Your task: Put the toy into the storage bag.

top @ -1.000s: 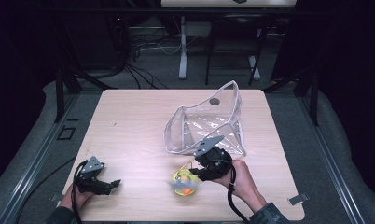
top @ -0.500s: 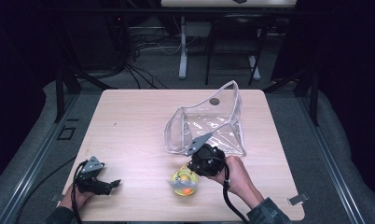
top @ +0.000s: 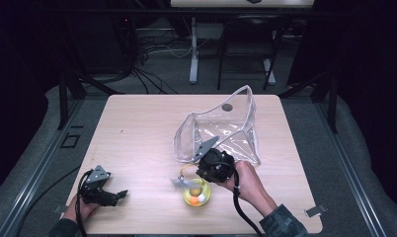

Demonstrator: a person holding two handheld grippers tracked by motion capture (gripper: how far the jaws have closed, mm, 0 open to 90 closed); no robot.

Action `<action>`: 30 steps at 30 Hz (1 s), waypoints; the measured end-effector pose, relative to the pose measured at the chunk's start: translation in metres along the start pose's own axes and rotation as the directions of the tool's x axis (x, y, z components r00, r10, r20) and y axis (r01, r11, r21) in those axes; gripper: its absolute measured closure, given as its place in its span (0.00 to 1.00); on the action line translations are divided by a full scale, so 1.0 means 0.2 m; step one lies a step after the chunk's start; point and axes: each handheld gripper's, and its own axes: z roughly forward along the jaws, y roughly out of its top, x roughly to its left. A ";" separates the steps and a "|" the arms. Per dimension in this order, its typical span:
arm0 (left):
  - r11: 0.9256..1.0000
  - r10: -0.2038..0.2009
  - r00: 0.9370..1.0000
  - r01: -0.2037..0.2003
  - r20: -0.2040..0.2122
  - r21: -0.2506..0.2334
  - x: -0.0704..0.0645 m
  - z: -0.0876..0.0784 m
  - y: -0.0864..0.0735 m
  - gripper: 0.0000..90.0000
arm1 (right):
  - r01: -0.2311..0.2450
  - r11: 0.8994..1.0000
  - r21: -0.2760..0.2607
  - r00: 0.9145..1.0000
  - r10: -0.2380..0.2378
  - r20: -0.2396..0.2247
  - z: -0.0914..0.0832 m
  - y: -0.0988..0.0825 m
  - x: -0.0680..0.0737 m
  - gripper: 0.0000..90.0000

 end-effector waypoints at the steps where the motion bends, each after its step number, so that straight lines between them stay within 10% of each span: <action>1: 1.000 0.000 1.000 0.000 0.000 0.000 0.00 0.00 0.00 0.00 | 0.000 1.000 0.000 1.000 0.000 0.000 0.00 0.00 0.00 0.97; 30: 1.000 0.000 1.000 0.000 0.000 0.000 0.00 0.00 0.00 0.00 | 0.004 1.000 -0.001 1.000 -0.004 -0.016 -0.08 0.13 -0.03 0.97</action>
